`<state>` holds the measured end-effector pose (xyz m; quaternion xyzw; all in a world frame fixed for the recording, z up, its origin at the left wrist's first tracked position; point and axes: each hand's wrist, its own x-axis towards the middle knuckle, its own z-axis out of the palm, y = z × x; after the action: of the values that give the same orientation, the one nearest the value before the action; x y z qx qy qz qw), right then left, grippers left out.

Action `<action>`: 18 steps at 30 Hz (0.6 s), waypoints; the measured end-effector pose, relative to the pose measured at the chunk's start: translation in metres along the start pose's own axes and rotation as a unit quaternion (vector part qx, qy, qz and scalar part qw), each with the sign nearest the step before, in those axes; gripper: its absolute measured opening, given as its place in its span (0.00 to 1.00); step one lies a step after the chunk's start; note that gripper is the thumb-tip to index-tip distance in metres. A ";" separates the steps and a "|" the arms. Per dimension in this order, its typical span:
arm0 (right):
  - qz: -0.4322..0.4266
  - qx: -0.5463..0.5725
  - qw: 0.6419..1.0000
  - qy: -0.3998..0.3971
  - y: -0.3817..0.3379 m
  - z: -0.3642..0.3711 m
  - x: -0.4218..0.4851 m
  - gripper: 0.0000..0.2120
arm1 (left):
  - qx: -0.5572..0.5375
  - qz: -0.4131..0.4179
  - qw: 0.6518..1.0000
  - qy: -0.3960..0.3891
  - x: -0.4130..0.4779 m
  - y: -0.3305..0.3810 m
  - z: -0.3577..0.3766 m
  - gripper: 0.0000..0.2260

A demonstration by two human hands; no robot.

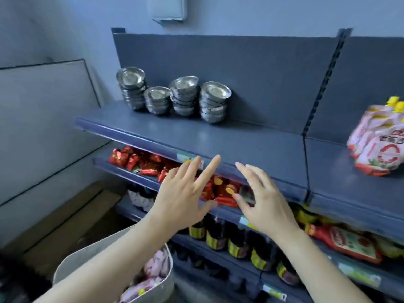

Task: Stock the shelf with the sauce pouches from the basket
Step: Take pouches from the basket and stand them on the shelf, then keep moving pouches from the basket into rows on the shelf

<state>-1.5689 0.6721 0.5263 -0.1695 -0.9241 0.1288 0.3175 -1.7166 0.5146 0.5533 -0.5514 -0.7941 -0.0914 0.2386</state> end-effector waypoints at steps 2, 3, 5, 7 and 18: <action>0.004 0.038 0.996 -0.080 -0.055 0.054 -0.001 0.34 | 0.032 -0.048 0.997 -0.044 -0.064 -0.050 0.002 0.46; 0.006 0.052 0.991 -0.127 -0.080 0.079 -0.002 0.33 | 0.045 -0.080 0.993 -0.067 -0.093 -0.075 0.003 0.47; 0.003 0.069 0.976 -0.208 -0.124 0.124 -0.005 0.32 | 0.060 -0.152 0.978 -0.126 -0.146 -0.117 0.004 0.49; 0.002 0.076 0.959 -0.275 -0.158 0.161 -0.007 0.30 | 0.072 -0.214 0.955 -0.194 -0.189 -0.153 0.009 0.48; 0.003 0.060 0.867 -0.494 -0.193 0.342 -0.019 0.29 | -0.005 -0.395 0.833 -0.387 -0.319 -0.226 0.118 0.36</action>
<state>-1.8151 0.4448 0.3203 -0.0668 -0.9500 0.2522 -0.1718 -1.8684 0.2123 0.3242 -0.1828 -0.9712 0.0390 -0.1476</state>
